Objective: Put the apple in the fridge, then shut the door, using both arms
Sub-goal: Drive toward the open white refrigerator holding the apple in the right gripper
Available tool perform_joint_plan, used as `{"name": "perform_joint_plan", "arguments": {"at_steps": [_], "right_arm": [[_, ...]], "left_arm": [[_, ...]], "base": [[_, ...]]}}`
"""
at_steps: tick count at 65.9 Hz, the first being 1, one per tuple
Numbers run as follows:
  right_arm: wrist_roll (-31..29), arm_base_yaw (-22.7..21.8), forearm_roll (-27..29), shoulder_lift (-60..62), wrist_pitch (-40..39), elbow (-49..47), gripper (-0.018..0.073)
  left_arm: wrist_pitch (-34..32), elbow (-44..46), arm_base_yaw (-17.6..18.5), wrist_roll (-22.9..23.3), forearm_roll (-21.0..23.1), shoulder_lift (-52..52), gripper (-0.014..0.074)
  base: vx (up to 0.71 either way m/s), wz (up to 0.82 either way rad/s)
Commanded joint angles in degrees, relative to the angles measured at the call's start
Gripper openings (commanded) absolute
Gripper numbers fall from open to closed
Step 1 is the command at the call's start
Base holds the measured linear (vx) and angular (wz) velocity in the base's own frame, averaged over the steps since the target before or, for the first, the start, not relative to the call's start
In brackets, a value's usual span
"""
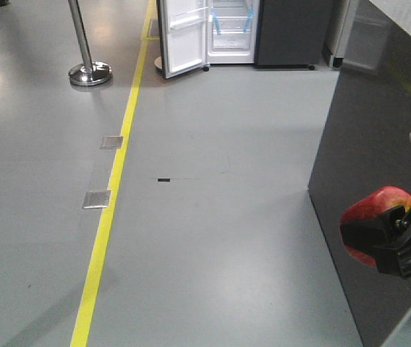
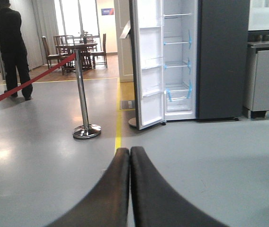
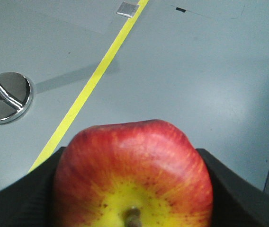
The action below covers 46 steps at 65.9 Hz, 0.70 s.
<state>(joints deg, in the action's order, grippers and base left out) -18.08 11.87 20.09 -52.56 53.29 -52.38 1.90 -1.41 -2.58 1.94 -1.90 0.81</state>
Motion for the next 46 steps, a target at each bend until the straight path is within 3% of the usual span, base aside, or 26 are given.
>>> {"name": "perform_joint_plan", "arguments": {"at_steps": [1, 46], "right_arm": [[-0.59, -0.09, 1.11, 0.5, -3.19, -1.58, 0.0143], [-0.59, -0.09, 1.11, 0.5, -3.19, -1.58, 0.0143]], "left_arm": [[-4.02, -1.42, -0.21, 0.41, 0.12, 0.06, -0.0006], [-4.02, -1.42, -0.21, 0.41, 0.12, 0.06, -0.0006]], "base": [[0.28, 0.16], [0.32, 0.11]]}}
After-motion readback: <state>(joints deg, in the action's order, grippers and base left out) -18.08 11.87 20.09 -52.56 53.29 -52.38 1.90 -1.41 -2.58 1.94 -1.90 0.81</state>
